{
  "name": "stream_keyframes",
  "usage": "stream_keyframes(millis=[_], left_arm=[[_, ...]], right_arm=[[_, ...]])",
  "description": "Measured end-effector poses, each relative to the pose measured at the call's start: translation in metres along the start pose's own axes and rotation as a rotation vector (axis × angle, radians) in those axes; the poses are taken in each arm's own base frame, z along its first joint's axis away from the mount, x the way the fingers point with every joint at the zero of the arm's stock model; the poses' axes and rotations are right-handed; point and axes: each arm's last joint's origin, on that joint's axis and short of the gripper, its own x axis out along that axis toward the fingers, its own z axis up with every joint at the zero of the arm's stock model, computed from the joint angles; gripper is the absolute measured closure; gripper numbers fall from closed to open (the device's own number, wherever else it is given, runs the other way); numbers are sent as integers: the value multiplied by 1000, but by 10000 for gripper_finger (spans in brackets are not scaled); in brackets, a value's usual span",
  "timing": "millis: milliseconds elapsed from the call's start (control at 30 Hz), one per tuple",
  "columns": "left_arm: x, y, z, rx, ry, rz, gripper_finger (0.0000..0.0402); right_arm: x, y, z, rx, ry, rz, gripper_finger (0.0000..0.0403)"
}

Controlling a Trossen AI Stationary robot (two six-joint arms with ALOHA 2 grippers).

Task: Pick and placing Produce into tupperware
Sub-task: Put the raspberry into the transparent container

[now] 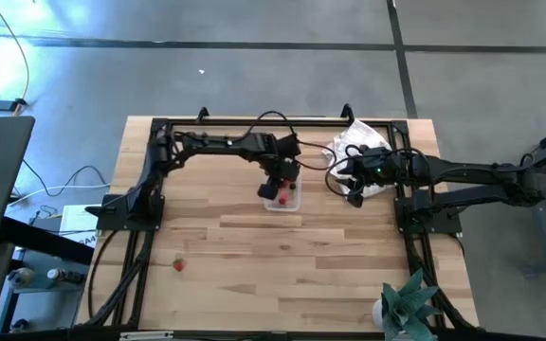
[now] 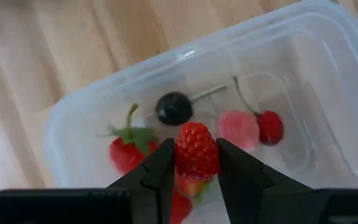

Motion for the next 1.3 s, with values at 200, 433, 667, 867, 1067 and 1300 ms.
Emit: stream_keyframes(millis=[200, 433, 667, 867, 1067, 1300], left_arm=[[17, -1, 0, -2, 4, -11, 305], [22, 6, 5, 5, 28, 16, 305], [16, 9, 9, 17, 36, 33, 305], [16, 8, 6, 24, 75, 26, 305], [16, 8, 4, 23, 102, 38, 305], [16, 8, 3, -1, 118, 49, 305]], right_arm=[[0, 0, 0, 0, 0, -1, 291], [0, 0, 0, 0, 0, 0, 291], [0, 0, 0, 0, 0, -1, 291], [0, 0, 0, 0, -1, 0, 291], [0, 0, 0, 0, 0, 0, 291], [0, 0, 0, 0, 0, -1, 291]])
